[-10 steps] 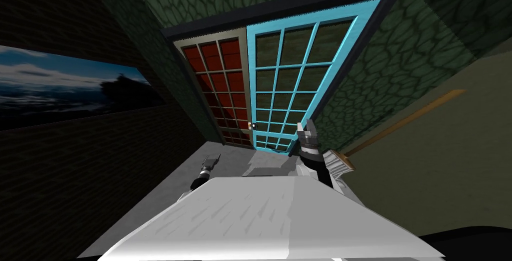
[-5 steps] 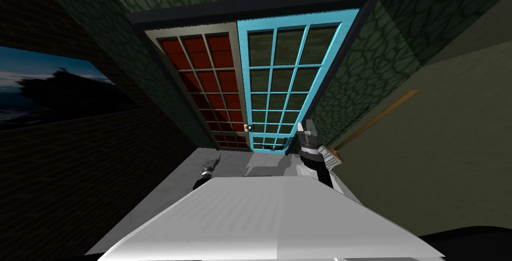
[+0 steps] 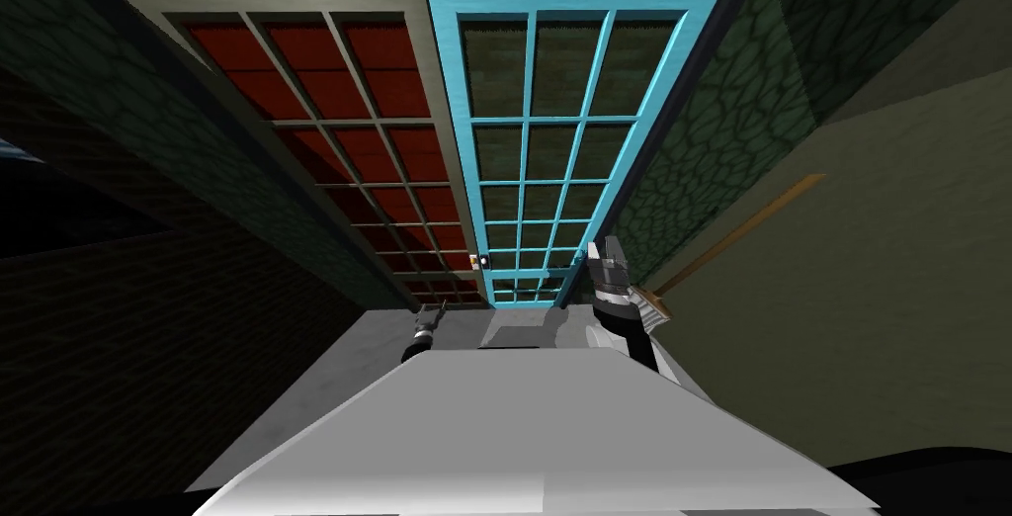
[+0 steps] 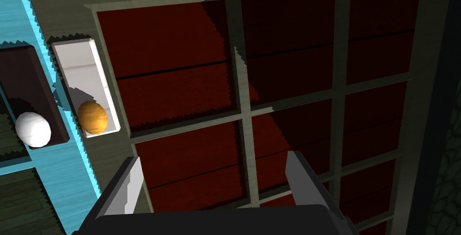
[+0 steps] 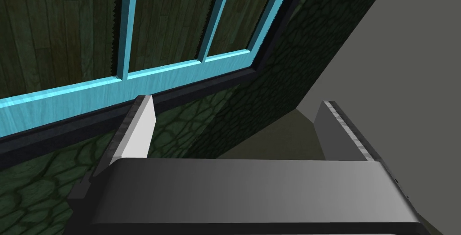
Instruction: Pull the door open
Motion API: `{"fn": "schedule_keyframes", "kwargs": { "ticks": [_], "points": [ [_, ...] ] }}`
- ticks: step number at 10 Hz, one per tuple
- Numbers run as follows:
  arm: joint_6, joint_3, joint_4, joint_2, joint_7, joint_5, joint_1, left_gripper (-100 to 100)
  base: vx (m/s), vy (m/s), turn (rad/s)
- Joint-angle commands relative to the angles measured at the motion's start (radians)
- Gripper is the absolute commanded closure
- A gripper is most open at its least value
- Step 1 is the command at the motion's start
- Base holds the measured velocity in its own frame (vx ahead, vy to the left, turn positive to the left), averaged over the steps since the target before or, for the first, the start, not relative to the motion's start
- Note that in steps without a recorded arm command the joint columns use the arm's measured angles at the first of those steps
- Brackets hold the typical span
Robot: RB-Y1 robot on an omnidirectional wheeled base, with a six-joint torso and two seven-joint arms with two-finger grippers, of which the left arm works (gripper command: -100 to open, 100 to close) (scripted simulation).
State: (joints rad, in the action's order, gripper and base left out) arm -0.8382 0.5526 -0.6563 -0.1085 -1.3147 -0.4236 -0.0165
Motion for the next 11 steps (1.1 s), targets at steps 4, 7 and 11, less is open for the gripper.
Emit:
{"fn": "schedule_keyframes", "kwargs": {
  "ticks": [4, 7, 11],
  "points": [
    [-0.011, -0.014, 0.010, 0.055, -0.003, -0.008, 0.053, -100, 0.173, 0.025, -0.097],
    [-0.015, -0.032, 0.003, 0.091, -0.003, -0.016, 0.093, -100, 0.199, 0.020, -0.114],
    [-0.020, -0.049, -0.004, 0.121, -0.003, -0.023, 0.130, -100, 0.156, 0.007, -0.078]
  ]
}}
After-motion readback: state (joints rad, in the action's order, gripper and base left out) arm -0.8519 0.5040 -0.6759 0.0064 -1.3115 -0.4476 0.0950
